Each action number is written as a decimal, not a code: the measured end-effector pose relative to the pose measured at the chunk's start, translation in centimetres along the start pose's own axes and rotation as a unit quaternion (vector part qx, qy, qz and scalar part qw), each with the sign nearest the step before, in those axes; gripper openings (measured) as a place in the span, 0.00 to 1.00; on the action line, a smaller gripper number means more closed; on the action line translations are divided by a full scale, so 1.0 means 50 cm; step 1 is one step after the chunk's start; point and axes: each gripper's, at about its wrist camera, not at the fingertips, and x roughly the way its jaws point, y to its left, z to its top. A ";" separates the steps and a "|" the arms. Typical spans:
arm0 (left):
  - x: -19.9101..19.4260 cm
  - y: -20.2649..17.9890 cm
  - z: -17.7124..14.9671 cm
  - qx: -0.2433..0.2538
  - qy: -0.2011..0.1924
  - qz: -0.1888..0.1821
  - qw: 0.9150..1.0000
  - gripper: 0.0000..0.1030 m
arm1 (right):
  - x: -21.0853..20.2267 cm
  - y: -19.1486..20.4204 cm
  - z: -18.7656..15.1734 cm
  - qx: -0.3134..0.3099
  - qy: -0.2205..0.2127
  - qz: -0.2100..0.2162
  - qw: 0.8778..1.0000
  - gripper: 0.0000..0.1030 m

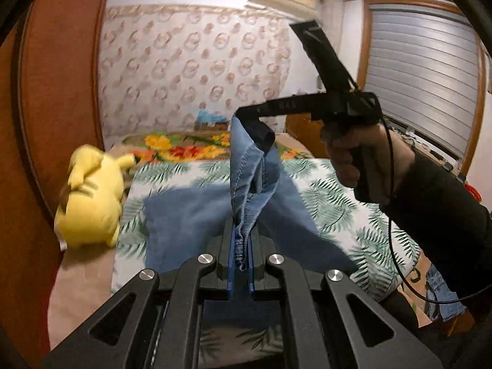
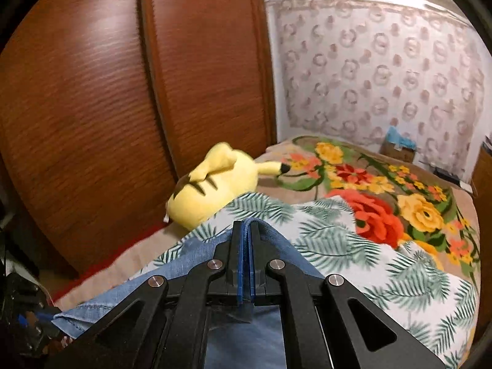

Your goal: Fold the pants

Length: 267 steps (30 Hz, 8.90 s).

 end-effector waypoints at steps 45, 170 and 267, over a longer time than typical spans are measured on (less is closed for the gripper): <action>0.094 0.146 -0.138 -0.089 0.090 0.090 0.988 0.42 | 0.188 0.090 -0.074 -0.081 0.115 -0.060 0.988 0.46; -0.019 0.104 -0.153 -0.058 0.019 0.107 0.992 0.78 | 0.012 0.238 -0.130 -0.003 0.058 0.094 0.994 0.14; 0.061 0.188 -0.119 -0.137 0.050 0.059 0.987 0.15 | 0.356 0.030 0.056 0.007 0.095 0.129 0.987 0.28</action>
